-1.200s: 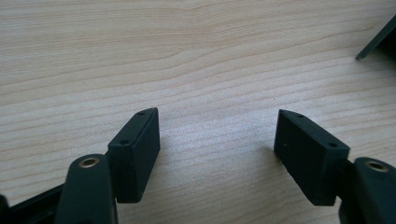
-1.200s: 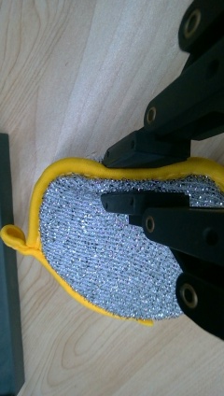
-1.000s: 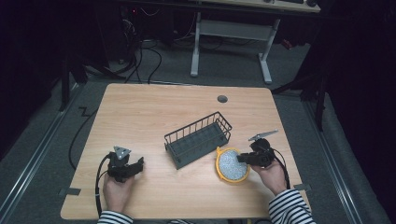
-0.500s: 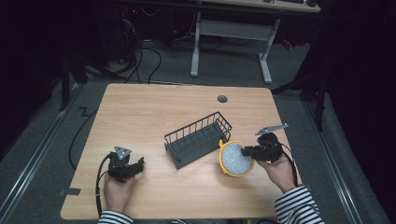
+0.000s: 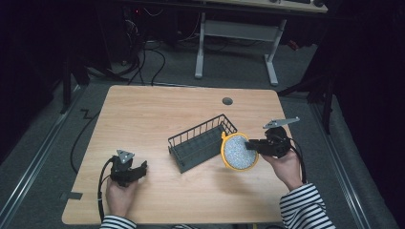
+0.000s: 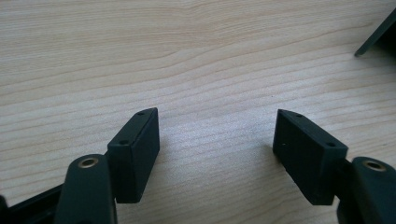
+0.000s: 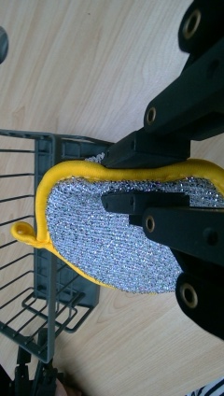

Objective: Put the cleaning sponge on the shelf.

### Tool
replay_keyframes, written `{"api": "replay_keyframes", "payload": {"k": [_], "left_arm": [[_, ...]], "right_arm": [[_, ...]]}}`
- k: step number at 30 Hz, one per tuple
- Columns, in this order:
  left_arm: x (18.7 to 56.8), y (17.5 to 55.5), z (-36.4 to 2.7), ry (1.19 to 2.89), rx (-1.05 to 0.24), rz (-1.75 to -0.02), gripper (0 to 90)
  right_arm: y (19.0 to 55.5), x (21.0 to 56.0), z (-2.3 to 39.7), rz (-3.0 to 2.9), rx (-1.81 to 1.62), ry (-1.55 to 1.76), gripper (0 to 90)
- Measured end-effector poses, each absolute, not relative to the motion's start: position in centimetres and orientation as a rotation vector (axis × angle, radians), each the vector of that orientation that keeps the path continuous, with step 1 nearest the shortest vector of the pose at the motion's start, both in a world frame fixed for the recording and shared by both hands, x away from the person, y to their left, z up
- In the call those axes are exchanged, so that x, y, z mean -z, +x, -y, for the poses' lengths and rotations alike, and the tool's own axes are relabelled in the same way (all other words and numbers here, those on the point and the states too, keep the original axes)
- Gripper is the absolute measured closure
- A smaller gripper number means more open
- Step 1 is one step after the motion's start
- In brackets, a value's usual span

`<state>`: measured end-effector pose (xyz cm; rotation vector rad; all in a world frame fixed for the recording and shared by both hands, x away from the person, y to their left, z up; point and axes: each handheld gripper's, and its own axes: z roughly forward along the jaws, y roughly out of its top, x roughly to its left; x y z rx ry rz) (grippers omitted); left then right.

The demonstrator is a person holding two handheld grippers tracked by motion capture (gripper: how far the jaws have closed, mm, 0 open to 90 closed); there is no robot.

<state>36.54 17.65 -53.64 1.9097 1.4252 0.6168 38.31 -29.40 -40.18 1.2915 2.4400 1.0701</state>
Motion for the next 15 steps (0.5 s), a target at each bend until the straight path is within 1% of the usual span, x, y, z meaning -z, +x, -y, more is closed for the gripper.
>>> {"api": "replay_keyframes", "payload": {"k": [7,15], "left_arm": [[53.6,36.5,-17.6,1.913,-0.621,-1.424,33.3],[53.6,36.5,-17.6,1.916,-0.624,-1.424,33.0]], "right_arm": [[39.1,38.9,28.9,-2.446,-1.078,1.268,78.4],[41.2,36.1,27.3,-2.45,-1.045,1.21,78.3]]}}
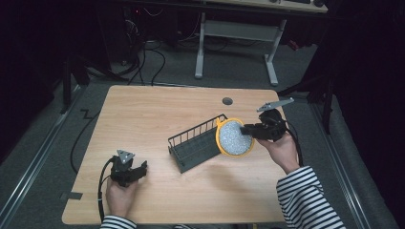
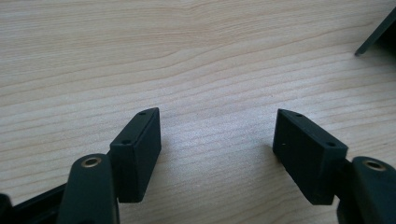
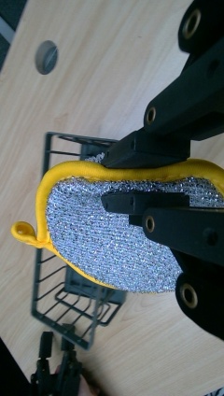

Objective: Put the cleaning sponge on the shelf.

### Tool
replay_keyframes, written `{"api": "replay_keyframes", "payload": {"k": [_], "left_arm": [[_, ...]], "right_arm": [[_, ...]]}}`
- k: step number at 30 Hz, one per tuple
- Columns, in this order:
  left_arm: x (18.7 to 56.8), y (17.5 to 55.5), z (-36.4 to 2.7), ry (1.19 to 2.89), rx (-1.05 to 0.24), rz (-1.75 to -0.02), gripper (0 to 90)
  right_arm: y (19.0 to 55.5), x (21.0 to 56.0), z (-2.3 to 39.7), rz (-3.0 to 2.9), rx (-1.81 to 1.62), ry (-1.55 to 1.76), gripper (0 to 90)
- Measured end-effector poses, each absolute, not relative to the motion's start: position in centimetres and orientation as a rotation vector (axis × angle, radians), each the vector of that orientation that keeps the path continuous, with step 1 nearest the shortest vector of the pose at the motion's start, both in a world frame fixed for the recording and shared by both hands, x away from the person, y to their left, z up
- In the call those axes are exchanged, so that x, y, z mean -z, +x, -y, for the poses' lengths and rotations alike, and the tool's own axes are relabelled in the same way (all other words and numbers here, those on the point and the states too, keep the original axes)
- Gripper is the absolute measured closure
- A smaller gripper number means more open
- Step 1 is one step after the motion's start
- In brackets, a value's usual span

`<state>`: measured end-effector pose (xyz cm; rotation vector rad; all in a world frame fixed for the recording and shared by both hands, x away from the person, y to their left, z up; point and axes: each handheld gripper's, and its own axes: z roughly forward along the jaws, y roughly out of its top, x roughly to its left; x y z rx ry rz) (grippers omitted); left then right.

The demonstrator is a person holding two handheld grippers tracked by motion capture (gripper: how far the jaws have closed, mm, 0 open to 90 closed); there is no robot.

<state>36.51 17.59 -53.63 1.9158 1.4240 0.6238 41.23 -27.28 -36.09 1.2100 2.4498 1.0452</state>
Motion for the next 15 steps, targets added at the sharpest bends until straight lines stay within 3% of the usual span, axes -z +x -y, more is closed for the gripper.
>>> {"api": "replay_keyframes", "payload": {"k": [15], "left_arm": [[53.6,36.5,-17.6,1.915,-0.623,-1.423,32.8]], "right_arm": [[45.5,35.1,23.7,-2.41,-1.089,1.192,77.8]]}}
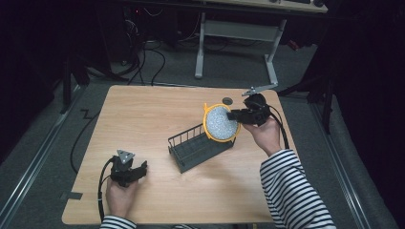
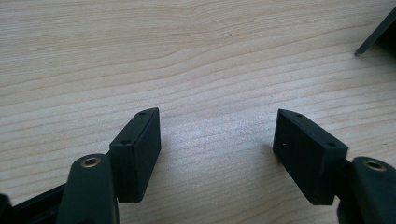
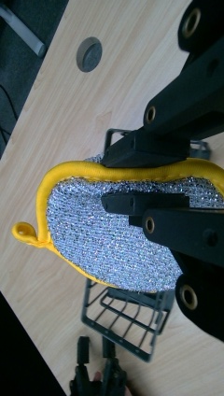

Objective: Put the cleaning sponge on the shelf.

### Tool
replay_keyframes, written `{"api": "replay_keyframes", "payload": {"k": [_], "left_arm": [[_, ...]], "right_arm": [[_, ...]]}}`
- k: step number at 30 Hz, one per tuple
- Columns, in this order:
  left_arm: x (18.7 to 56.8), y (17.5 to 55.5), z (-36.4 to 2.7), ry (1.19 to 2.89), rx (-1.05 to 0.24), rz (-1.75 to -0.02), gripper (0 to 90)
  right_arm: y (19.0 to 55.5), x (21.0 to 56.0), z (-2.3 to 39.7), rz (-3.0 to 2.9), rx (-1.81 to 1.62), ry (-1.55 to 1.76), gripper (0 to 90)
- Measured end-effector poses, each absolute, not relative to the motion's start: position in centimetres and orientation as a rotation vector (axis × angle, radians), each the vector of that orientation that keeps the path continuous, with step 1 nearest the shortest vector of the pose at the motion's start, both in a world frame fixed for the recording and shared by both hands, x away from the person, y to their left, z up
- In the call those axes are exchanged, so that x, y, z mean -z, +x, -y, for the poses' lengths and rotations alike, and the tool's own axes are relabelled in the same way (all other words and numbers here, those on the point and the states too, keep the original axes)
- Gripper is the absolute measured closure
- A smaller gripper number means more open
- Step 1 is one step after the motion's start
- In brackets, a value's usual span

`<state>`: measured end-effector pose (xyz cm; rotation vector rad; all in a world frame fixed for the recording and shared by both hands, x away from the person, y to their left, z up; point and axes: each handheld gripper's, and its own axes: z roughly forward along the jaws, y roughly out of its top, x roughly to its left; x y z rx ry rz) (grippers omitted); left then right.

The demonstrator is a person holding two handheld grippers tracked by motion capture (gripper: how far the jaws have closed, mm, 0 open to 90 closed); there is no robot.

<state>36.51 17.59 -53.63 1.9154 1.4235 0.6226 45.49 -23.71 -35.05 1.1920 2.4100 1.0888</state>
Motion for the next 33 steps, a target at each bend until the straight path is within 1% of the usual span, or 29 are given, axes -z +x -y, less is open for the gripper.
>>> {"api": "replay_keyframes", "payload": {"k": [14,25,33], "left_arm": [[53.6,36.5,-17.6,1.916,-0.622,-1.422,32.8],[53.6,36.5,-17.6,1.916,-0.622,-1.422,32.8],[53.6,36.5,-17.6,1.917,-0.621,-1.421,32.7]], "right_arm": [[48.0,36.8,21.6,-2.383,-1.057,1.23,77.2],[48.8,38.5,20.7,-2.407,-1.015,1.235,75.7],[49.0,39.4,20.9,-2.405,-1.0,1.245,75.1]]}}
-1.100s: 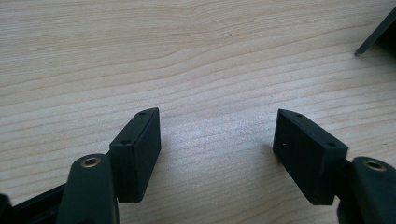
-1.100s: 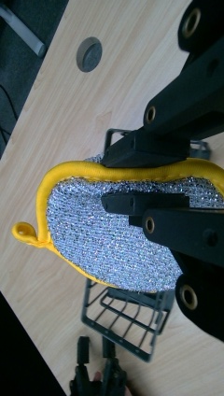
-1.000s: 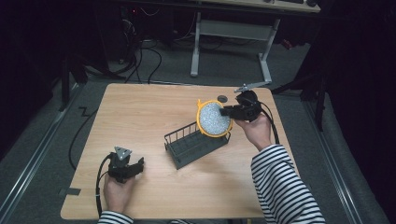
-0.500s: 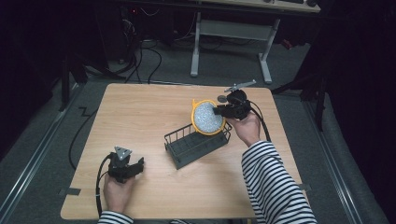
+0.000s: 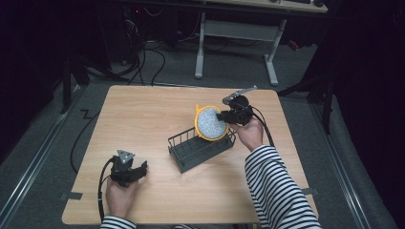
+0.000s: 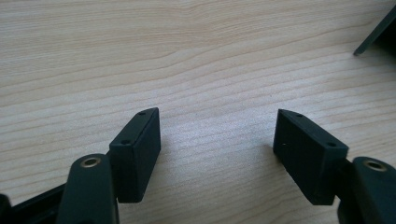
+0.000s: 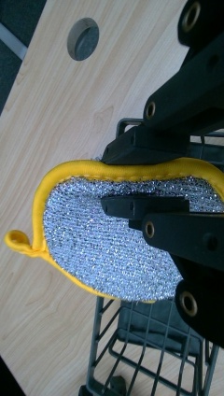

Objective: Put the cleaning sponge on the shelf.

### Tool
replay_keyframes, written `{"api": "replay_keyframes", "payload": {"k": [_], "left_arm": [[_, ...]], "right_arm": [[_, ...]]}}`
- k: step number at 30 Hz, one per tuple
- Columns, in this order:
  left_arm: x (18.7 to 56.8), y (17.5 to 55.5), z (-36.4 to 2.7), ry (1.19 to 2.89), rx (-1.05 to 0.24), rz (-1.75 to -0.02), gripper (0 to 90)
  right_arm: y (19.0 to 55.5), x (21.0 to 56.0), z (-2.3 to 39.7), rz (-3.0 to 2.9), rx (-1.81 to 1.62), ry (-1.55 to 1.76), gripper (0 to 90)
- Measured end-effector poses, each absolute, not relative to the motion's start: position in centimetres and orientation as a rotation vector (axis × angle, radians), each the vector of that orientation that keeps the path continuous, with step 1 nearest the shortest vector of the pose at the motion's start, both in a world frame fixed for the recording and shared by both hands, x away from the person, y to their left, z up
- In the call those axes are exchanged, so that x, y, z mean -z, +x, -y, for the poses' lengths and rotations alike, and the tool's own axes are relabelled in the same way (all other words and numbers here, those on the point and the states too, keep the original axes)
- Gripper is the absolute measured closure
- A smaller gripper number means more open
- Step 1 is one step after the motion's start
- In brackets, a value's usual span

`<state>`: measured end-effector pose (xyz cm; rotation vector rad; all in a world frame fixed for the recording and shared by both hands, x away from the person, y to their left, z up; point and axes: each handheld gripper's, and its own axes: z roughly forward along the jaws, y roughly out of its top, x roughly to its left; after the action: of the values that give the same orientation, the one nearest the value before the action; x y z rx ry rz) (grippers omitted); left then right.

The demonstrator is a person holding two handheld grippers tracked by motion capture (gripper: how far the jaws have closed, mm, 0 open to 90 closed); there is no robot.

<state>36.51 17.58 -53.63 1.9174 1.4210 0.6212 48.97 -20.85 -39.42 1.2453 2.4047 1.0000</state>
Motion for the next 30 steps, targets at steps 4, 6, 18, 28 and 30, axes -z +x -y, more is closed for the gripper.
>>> {"api": "replay_keyframes", "payload": {"k": [4,6,18,28,30], "left_arm": [[53.6,36.5,-17.6,1.918,-0.621,-1.421,32.7],[53.6,36.5,-17.6,1.918,-0.621,-1.421,32.7],[53.6,36.5,-17.6,1.918,-0.622,-1.42,32.6],[53.6,36.5,-17.5,1.919,-0.621,-1.419,32.6],[53.6,36.5,-17.5,1.918,-0.621,-1.42,32.6]], "right_arm": [[49.0,40.0,20.8,-2.414,-0.967,1.241,75.1],[49.1,40.3,20.8,-2.415,-0.964,1.246,75.2],[48.4,41.6,20.9,-2.467,-0.879,1.215,76.3],[48.1,42.0,21.3,-2.484,-0.898,1.234,72.2],[48.0,42.1,21.3,-2.489,-0.894,1.239,70.6]]}}
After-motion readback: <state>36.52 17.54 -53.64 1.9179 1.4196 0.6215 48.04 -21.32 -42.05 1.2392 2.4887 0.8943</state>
